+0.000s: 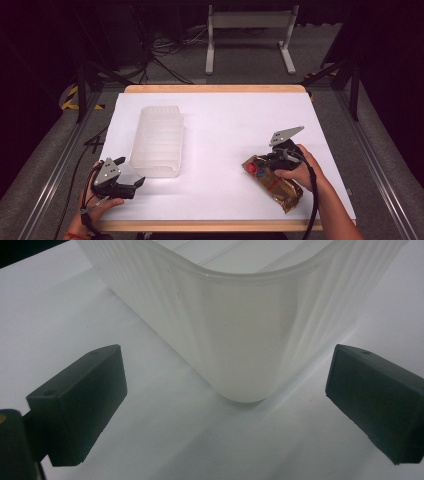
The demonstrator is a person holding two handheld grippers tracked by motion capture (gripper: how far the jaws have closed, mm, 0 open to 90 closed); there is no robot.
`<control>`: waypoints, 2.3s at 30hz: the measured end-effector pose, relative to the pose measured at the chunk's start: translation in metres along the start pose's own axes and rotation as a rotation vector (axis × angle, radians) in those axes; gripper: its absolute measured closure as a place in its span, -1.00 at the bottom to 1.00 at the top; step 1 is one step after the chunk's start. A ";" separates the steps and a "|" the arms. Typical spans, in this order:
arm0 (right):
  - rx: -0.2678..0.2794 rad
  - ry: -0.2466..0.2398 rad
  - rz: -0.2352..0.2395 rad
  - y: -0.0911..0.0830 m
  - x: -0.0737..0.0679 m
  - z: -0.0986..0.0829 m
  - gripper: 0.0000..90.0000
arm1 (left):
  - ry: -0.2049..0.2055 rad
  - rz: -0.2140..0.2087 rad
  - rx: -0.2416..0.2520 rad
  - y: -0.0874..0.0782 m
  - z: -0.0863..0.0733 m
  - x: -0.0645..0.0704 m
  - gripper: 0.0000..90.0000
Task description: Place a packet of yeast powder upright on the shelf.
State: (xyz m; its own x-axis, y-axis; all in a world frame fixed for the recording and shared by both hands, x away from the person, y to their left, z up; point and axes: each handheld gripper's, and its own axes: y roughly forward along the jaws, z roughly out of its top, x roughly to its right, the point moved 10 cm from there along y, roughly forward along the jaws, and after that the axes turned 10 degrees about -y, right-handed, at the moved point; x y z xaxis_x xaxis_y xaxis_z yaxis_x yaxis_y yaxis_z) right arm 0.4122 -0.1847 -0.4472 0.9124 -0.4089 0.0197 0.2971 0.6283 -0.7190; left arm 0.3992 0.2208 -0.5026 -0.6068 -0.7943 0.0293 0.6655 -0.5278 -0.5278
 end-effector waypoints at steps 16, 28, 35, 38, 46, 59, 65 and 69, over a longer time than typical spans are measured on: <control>0.198 -0.105 -0.139 -0.035 -0.011 0.051 0.82 | 0.001 -0.003 -0.008 0.002 -0.001 0.000 -0.91; 0.293 -0.111 -0.159 -0.027 -0.009 0.083 0.82 | 0.000 -0.003 -0.007 0.002 0.000 0.000 -0.91; 0.365 -0.134 -0.178 -0.023 -0.012 0.108 0.82 | 0.000 -0.007 -0.003 0.001 0.000 0.001 -0.91; 0.380 -0.152 -0.179 -0.018 -0.014 0.118 0.82 | 0.005 -0.004 -0.011 0.002 -0.001 0.001 -0.91; 0.425 -0.173 -0.180 -0.003 -0.016 0.145 0.82 | 0.005 -0.003 -0.008 0.002 0.000 0.002 -0.91; 0.449 -0.228 -0.119 0.035 -0.027 0.197 0.82 | 0.002 -0.013 -0.004 -0.001 -0.002 0.004 -0.91; 0.463 -0.245 -0.110 0.046 -0.030 0.221 0.82 | -0.001 -0.006 0.006 -0.004 -0.003 0.002 -0.91; 0.482 -0.249 -0.105 0.051 -0.033 0.235 0.82 | -0.003 -0.006 -0.008 -0.004 -0.006 0.004 -0.91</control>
State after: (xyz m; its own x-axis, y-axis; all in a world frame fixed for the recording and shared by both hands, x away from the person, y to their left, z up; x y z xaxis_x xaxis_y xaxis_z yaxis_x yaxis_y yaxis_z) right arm 0.4635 0.0161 -0.3213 0.8926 -0.3537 0.2795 0.4320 0.8485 -0.3058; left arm 0.3914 0.2215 -0.5059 -0.6093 -0.7921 0.0353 0.6584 -0.5303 -0.5341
